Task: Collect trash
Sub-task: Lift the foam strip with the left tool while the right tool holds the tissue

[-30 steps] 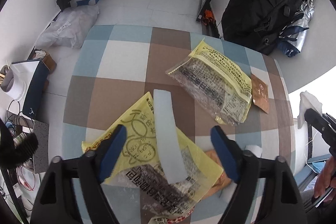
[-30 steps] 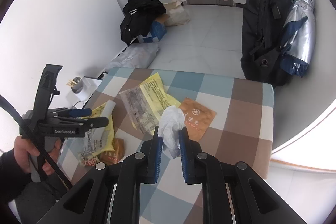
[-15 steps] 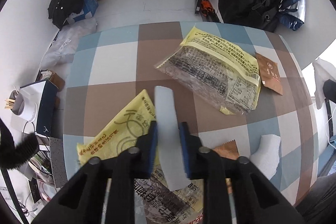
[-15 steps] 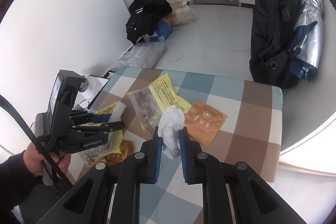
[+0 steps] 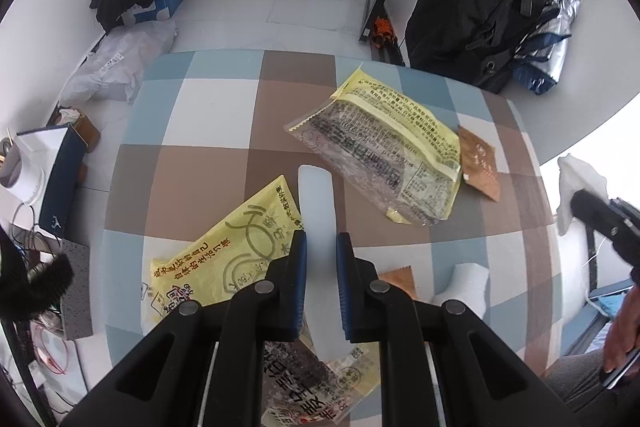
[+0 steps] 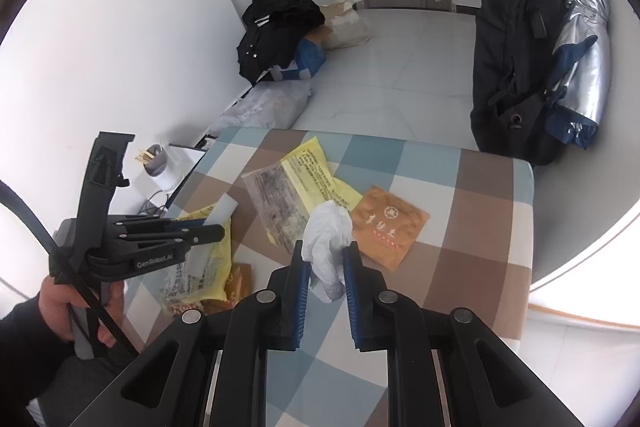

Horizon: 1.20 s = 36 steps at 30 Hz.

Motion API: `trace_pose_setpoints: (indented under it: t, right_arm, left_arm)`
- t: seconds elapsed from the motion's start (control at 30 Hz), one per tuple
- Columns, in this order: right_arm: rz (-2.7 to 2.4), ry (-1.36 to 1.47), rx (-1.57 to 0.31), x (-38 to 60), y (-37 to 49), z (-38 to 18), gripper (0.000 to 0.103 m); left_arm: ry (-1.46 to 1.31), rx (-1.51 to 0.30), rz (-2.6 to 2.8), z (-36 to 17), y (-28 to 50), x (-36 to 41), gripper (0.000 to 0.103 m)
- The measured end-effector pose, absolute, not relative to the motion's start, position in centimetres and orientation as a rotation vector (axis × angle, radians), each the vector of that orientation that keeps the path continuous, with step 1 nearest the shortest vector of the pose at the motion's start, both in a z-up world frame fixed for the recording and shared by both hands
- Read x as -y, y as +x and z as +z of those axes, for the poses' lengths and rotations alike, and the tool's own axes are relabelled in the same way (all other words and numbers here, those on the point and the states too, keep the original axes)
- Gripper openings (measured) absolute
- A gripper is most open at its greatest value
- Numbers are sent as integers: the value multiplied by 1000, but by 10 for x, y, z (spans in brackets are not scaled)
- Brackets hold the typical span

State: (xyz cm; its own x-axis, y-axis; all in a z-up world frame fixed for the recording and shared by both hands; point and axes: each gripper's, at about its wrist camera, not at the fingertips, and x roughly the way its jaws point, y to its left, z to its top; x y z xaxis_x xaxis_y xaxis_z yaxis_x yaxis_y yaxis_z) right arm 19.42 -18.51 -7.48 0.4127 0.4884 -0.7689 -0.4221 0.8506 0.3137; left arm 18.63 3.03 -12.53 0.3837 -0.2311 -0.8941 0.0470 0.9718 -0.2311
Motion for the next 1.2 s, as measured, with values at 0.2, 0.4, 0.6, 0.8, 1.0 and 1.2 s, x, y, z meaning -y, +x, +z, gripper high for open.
trace_pose_setpoints:
  t: [0.2, 0.4, 0.6, 0.8, 1.0, 1.2]
  right_arm:
    - [571, 79, -1000, 187, 192, -77, 17]
    - [557, 102, -972, 193, 186, -72, 15]
    - [549, 133, -941, 195, 166, -60, 15]
    - [552, 151, -881, 195, 133, -35, 15]
    - [523, 199, -837, 200, 94, -17, 15]
    - [483, 230, -792, 208, 65, 3, 15]
  left_arm:
    - [-180, -1106, -197, -111, 182, -28, 10]
    - [-121, -1068, -229, -95, 174, -23, 10]
    - [-118, -1012, -255, -65, 149, -21, 10]
    - [-140, -945, -260, -38, 116, -32, 10]
    - [-166, -894, -272, -14, 90, -40, 10]
    - [-156, -836, -328, 5, 66, -29, 10]
